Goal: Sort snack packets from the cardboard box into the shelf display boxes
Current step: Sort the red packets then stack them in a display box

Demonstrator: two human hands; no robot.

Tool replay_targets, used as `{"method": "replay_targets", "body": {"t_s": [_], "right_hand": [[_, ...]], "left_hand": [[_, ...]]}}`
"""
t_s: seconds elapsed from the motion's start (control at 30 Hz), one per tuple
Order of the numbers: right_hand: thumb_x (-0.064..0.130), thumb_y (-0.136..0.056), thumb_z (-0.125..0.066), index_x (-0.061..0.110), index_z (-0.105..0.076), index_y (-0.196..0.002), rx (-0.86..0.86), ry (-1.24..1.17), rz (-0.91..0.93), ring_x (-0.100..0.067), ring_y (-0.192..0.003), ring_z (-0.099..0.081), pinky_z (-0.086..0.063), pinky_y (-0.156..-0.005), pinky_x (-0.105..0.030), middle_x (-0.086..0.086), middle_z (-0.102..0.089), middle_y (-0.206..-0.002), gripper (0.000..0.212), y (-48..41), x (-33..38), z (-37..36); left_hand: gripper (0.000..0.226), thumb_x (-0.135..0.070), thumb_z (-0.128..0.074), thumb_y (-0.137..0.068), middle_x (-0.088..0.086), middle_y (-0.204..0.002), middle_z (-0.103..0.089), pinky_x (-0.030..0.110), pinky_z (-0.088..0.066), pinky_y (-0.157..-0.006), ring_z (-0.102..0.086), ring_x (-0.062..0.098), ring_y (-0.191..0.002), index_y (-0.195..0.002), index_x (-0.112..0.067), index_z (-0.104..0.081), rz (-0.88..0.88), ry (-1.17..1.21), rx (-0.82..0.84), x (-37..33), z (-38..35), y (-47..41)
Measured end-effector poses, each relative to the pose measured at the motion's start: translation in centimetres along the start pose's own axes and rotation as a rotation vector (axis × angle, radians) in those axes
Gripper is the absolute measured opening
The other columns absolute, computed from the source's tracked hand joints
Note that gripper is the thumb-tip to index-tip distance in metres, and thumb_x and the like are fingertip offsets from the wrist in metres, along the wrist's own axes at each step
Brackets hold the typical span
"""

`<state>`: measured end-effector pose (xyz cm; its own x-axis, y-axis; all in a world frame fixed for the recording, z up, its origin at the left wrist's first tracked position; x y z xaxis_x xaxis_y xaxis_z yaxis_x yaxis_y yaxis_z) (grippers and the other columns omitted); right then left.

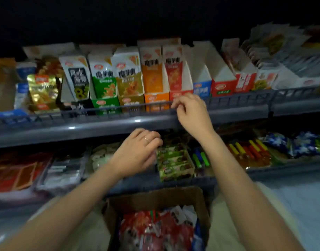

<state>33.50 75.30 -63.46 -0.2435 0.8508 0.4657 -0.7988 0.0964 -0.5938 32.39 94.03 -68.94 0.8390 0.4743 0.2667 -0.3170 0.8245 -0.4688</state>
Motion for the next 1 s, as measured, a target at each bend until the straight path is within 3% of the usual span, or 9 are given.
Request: {"method": "replay_targets", "body": {"t_s": [0.13,0.23,0.33,0.43,0.53,0.63,0.73,0.83,1.0], "right_hand": [[0.009,-0.08,-0.05,0.018,-0.071,-0.081,0.274,0.163,0.206,-0.034,-0.116,-0.047,-0.03,-0.102,-0.043,-0.005,-0.064,-0.098,0.023,4.2,-0.1,-3.6],[0.014,-0.079,-0.047,0.016,-0.069,-0.077,0.264,0.311,0.417,-0.032,-0.121,-0.048,-0.016,-0.113,-0.043,-0.006,-0.062,-0.102,0.022,7.9,-0.6,-5.1],[0.011,-0.079,-0.047,0.01,-0.066,-0.078,0.264,0.23,0.482,-0.031,-0.111,-0.054,-0.025,-0.108,-0.041,-0.01,-0.062,-0.098,0.019,12.0,-1.6,-6.6],[0.01,-0.079,-0.046,0.009,-0.063,-0.073,0.494,0.163,0.507,-0.029,-0.099,-0.052,-0.033,-0.096,-0.038,-0.011,-0.06,-0.09,0.019,18.0,-3.8,-9.8],[0.006,-0.079,-0.052,0.011,-0.067,-0.077,0.83,0.089,0.314,-0.029,-0.096,-0.056,-0.034,-0.09,-0.036,-0.007,-0.061,-0.088,0.016,24.7,-7.1,-12.8],[0.005,-0.086,-0.055,0.009,-0.065,-0.109,1.117,0.104,-0.041,-0.029,-0.109,-0.052,-0.04,-0.089,-0.036,-0.011,-0.06,-0.11,0.025,30.2,-10.0,-15.5],[0.014,-0.09,-0.057,0.006,-0.045,-0.133,1.268,0.147,-0.245,-0.034,-0.117,-0.048,-0.043,-0.089,-0.036,-0.018,-0.047,-0.129,0.046,33.5,-10.9,-18.2],[0.016,-0.09,-0.058,0.008,-0.022,-0.147,1.282,0.302,-0.224,-0.033,-0.133,-0.033,-0.035,-0.101,-0.04,-0.016,-0.027,-0.149,0.068,34.9,-10.8,-20.8],[0.013,-0.098,-0.038,0.009,0.001,-0.151,1.263,0.62,-0.016,-0.031,-0.145,-0.01,-0.015,-0.117,-0.039,-0.015,-0.009,-0.157,0.066,36.7,-9.1,-25.5]], "left_hand": [[0.016,-0.021,-0.045,-0.084,0.005,-0.082,-0.061,0.033,-0.038,-0.07,-0.059,0.025,-0.075,-0.089,-0.012,-0.058,0.11,0.165,0.28,-2.2,-1.4,6.2],[0.026,-0.026,-0.038,-0.085,0.006,-0.079,-0.063,0.033,-0.047,-0.057,-0.062,0.028,-0.068,-0.088,-0.012,-0.06,0.213,0.284,0.465,-2.9,-2.2,9.7],[0.03,-0.027,-0.037,-0.086,0.007,-0.081,-0.065,0.033,-0.051,-0.053,-0.064,0.028,-0.067,-0.091,-0.011,-0.062,0.264,0.336,0.501,-3.1,-2.4,12.2],[0.024,-0.023,-0.044,-0.085,0.009,-0.084,-0.066,0.03,-0.045,-0.056,-0.064,0.028,-0.069,-0.093,-0.01,-0.063,0.283,0.361,0.551,-3.6,-3.5,14.9],[0.041,-0.033,-0.029,-0.086,0.006,-0.091,-0.067,0.037,-0.05,-0.062,-0.063,0.027,-0.077,-0.095,-0.013,-0.063,0.284,0.408,0.638,-4.4,-5.1,17.2],[0.041,-0.033,-0.03,-0.087,0.004,-0.087,-0.067,0.035,-0.048,-0.061,-0.063,0.026,-0.075,-0.093,-0.012,-0.065,0.251,0.446,0.687,-5.6,-6.1,18.9],[0.038,-0.031,-0.033,-0.088,0.005,-0.087,-0.066,0.034,-0.049,-0.062,-0.063,0.025,-0.076,-0.094,-0.012,-0.065,0.242,0.465,0.706,-6.2,-6.4,19.7],[0.036,-0.03,-0.034,-0.088,0.005,-0.085,-0.065,0.037,-0.052,-0.062,-0.063,0.026,-0.075,-0.095,-0.012,-0.065,0.233,0.471,0.702,-5.9,-6.5,20.2],[0.038,-0.03,-0.034,-0.093,0.008,-0.093,-0.066,0.034,-0.046,-0.064,-0.063,0.029,-0.08,-0.103,-0.011,-0.065,0.28,0.442,0.661,-4.9,-6.1,20.6]]}}
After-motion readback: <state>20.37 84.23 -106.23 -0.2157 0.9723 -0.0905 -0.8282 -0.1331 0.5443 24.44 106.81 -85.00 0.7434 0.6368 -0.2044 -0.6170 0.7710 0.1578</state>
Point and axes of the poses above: each hand's wrist, its own y-axis away from the middle knuckle, its own z-axis out of the back of the hand, x = y × z, the point moved 2 cm from there along -y, towards the middle knuckle
